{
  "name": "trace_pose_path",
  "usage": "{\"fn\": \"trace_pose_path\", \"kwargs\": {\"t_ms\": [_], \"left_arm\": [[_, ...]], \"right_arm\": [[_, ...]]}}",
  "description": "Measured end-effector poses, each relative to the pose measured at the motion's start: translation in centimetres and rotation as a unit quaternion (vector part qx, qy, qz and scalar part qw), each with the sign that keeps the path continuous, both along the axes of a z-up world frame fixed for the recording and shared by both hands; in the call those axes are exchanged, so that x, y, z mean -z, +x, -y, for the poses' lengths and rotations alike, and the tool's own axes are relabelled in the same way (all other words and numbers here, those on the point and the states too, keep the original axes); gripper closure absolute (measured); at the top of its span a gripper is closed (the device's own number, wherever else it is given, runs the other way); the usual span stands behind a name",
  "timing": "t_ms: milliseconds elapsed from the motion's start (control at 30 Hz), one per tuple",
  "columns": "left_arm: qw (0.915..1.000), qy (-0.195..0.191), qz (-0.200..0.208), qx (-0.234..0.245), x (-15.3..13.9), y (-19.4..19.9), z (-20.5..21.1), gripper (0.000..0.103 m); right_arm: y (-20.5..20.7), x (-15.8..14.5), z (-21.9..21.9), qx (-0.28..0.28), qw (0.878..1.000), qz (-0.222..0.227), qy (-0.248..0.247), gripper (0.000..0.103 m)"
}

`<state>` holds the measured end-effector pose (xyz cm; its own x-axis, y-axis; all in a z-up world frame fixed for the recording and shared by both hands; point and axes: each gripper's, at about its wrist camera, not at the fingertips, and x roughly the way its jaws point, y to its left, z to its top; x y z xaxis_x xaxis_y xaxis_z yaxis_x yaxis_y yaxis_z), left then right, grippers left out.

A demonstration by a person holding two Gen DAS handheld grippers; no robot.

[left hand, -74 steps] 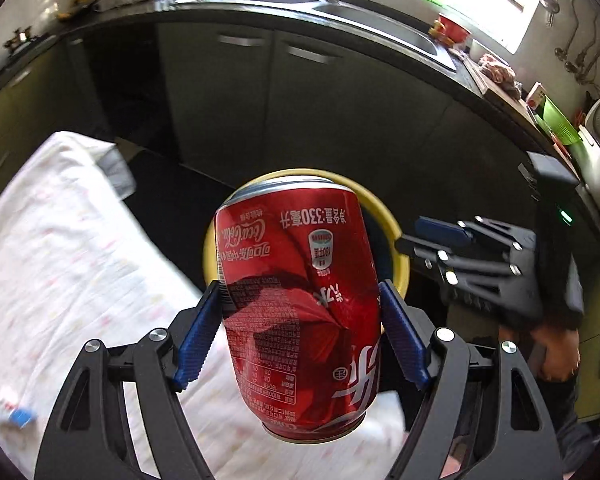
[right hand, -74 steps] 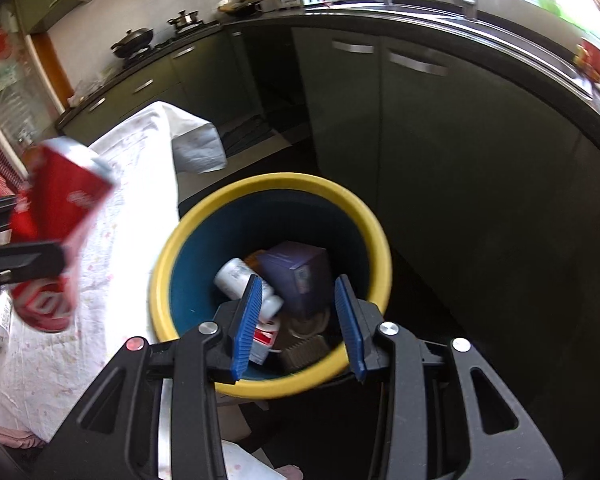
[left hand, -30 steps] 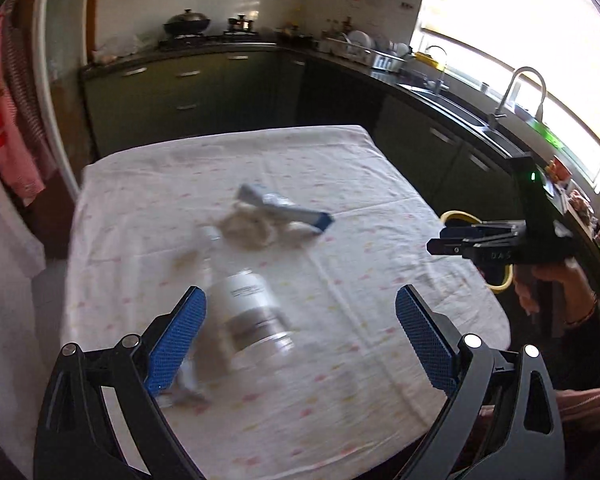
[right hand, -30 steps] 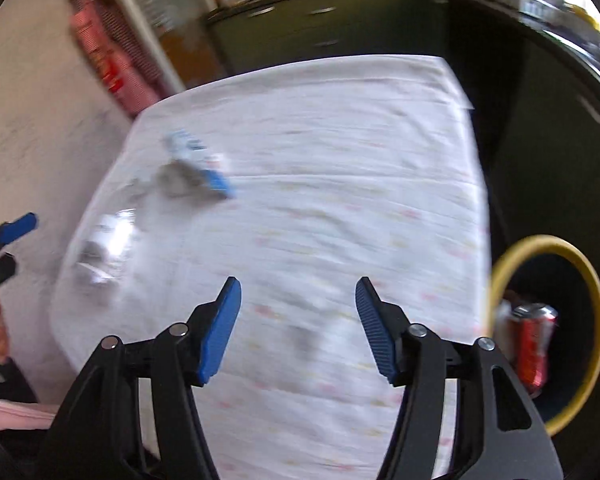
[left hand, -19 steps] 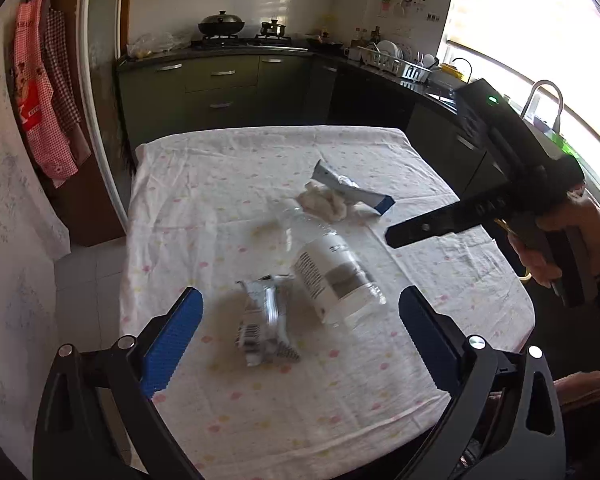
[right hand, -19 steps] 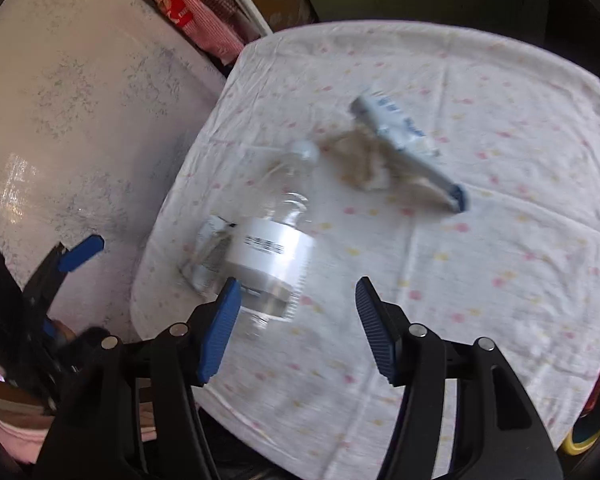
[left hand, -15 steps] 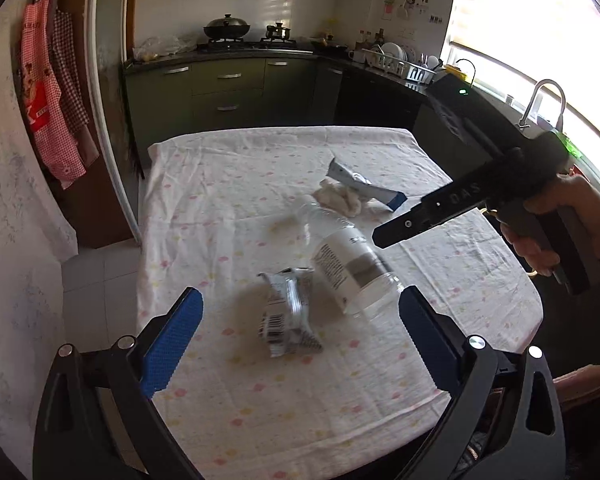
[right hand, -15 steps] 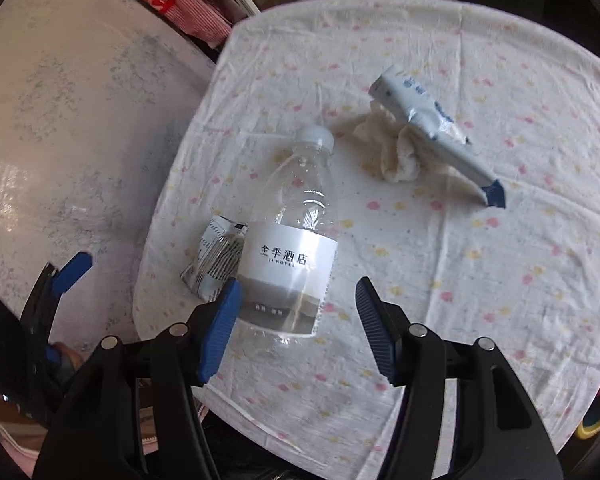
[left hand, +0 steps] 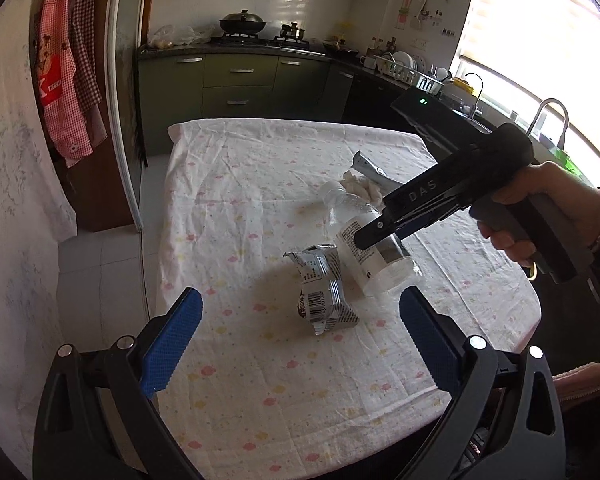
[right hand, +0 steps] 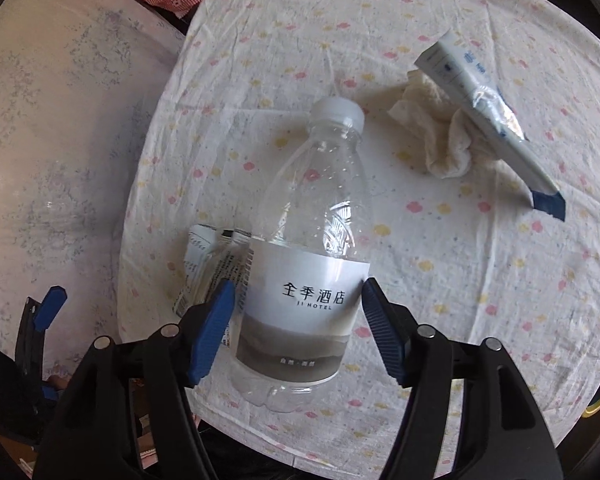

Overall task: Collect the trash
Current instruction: 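Grasp the clear water bottle with the right tool and lift, then carry the water bottle over the bin and open the right tool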

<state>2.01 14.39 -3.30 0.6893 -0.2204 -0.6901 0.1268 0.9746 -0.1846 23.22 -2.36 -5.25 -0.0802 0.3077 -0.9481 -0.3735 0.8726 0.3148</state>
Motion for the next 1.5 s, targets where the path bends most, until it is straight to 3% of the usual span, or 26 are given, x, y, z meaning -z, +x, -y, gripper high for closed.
{"fn": "trace_pose_path", "kwargs": {"t_ms": [367,667,1167,1500], "left_arm": [[1.0,-0.001,-0.006,0.006,0.6,0.3,0.2,0.005],[0.9999,-0.002,-0.012,0.006,0.9,0.9,0.3,0.005],[0.9995,0.01,-0.015,0.026,0.4,1.2,3.3,0.005],[0.998,0.024,-0.007,0.058,-0.8,1.9,7.6,0.005]], "right_arm": [[0.9,2.1,-1.3,-0.011,1.0,-0.017,-0.016,0.037],[-1.6,1.8,-1.4,-0.088,0.995,0.01,-0.042,0.039],[-5.2,-2.1,7.1,-0.068,0.996,0.052,0.006,0.041],[-6.1,-4.3,14.0,-0.012,0.995,0.088,0.041,0.04]]}}
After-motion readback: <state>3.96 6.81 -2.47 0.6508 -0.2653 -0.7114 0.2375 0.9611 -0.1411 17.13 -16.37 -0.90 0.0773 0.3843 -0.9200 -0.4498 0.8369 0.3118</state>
